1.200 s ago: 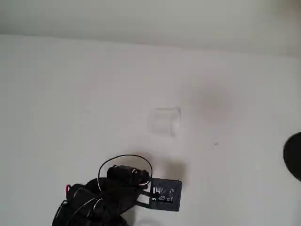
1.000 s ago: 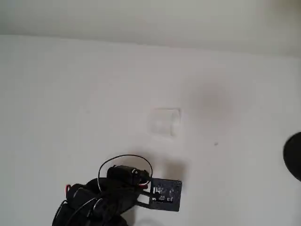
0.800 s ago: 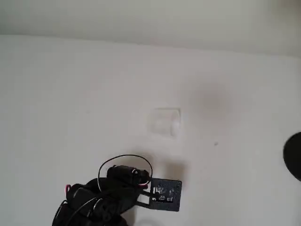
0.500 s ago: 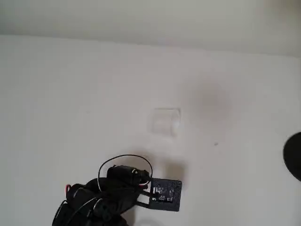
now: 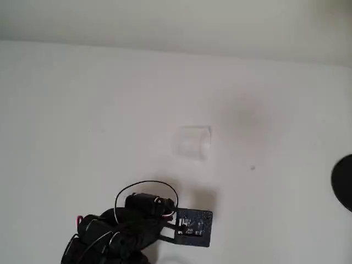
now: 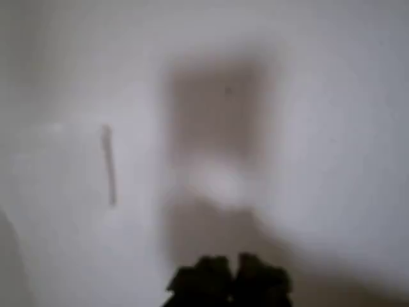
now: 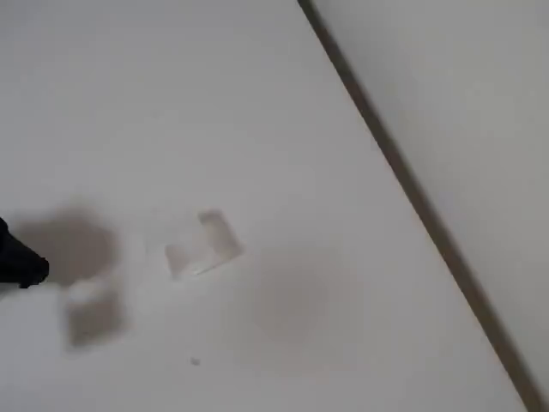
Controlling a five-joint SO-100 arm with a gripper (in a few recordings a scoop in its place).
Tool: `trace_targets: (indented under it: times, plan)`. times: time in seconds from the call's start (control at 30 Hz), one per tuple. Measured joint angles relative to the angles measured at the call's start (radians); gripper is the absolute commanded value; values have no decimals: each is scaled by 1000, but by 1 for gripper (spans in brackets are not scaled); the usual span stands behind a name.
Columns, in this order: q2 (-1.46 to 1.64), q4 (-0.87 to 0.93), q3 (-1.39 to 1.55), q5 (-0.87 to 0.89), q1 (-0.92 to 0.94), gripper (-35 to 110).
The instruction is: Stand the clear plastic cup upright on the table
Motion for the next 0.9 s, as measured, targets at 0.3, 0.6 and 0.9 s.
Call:
trace_targets:
  times: [0.3, 0.6, 0.9]
  plan:
    - [0, 0, 0, -2, -14, 0]
    - [0, -8, 2, -3, -32, 0]
    - [-25, -114, -43, -121, -14, 29]
